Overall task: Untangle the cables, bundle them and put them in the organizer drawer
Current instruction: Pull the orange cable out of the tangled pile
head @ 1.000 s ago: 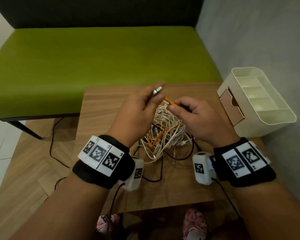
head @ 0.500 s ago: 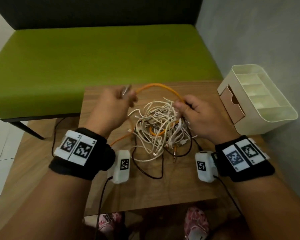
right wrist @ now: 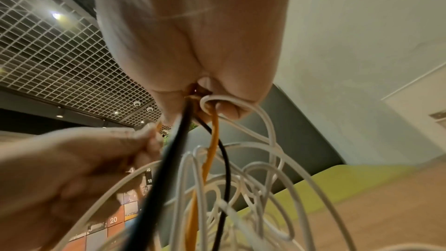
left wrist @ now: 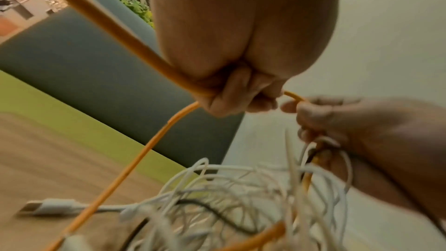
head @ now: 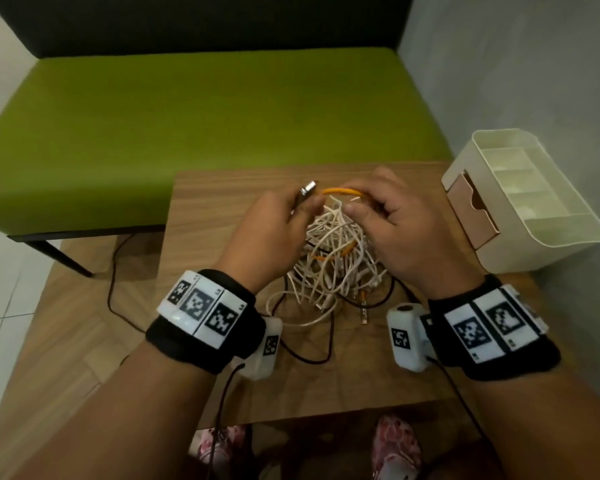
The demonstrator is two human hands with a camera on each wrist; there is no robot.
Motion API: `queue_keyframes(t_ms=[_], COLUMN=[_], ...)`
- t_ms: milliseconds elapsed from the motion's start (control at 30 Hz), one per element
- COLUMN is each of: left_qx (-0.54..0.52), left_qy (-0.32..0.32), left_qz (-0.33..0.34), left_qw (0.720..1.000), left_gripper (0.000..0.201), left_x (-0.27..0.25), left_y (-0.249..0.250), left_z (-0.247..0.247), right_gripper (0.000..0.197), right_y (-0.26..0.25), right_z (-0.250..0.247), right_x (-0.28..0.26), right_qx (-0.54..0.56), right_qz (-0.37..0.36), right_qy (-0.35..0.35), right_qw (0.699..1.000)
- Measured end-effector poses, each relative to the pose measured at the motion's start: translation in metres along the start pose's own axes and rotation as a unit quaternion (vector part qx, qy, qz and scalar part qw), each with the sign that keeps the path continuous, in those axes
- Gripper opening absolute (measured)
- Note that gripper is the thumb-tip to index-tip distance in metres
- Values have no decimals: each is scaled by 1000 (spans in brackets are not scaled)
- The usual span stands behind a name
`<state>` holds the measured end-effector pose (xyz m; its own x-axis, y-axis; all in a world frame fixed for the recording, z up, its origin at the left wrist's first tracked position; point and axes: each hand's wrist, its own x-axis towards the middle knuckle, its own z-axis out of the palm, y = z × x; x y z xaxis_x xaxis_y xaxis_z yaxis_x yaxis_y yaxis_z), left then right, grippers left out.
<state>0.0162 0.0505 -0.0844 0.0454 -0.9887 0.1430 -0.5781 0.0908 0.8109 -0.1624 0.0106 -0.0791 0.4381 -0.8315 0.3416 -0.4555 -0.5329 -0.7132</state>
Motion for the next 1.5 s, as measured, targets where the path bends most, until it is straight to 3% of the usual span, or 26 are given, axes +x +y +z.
queue_keyframes(t_ms=[67, 133, 200, 300, 400, 500, 567, 667, 800, 867, 933, 1033, 1100, 1133, 1233, 1433, 1467, 1500], left_qx=[-119, -301, -387, -307, -152, 4, -41, -251, -378, -357, -270, -103, -156, -228, -443, -660, -671, -665], left_qy=[54, 67, 66, 76, 46, 34, 57, 93, 9, -38, -69, -84, -74, -74, -107, -160, -165, -162], left_qz=[21, 11, -9, -82, -138, -168, -153, -110, -65, -95, -111, -48, -37, -41, -51, -60, -63, -69], left_qw=[991, 951, 920, 945, 978, 985, 986, 957, 923, 928, 954, 990, 984, 970, 889, 732, 720, 725], left_gripper=[26, 27, 27, 30, 25, 17, 20, 30, 29, 32, 32, 30, 31, 31, 31, 36, 36, 36], left_x=[1, 0, -1, 0, 4, 4, 3, 5, 0, -3, -5, -4, -4, -3, -4, -10, -10, -9], left_y=[11, 18, 14, -4, -15, -17, -13, -12, -6, 0, 3, -1, -2, -2, 4, 2, 0, -2], left_z=[-9, -20, -28, -33, -34, -28, -24, -27, -23, -15, -8, -1, -4, -5, -13, -32, -36, -39], right_gripper=[11, 8, 16, 17, 4, 16, 18, 18, 21, 21, 21, 16, 9, 6, 6, 11, 12, 11], right_y=[6, 18, 30, 32, 22, 16, 19, 29, 30, 22, 13, 6, 5, 6, 14, 28, 29, 31], right_z=[3, 8, 11, 4, -1, 1, 3, 4, 7, 7, 5, 2, 1, 1, 5, 1, 0, 0], right_x=[0, -1, -2, -1, 0, 0, 0, 0, -1, 0, 1, 2, 1, 0, -2, 1, 1, 1], right_qx=[-16, -71, -147, -140, 17, 102, 89, 24, -7, 8, 26, 46, 50, 50, 5, -61, -66, -65], right_qz=[26, 72, 119, 126, 85, 86, 85, 80, 84, 64, 37, 26, 43, 62, 110, 140, 131, 118], right_qy=[-12, -45, -72, -51, -19, -28, -41, -67, -84, -74, -53, -37, -54, -72, -126, -127, -118, -105], right_qw=[999, 994, 979, 981, 996, 991, 992, 994, 993, 995, 998, 998, 996, 994, 986, 980, 982, 985])
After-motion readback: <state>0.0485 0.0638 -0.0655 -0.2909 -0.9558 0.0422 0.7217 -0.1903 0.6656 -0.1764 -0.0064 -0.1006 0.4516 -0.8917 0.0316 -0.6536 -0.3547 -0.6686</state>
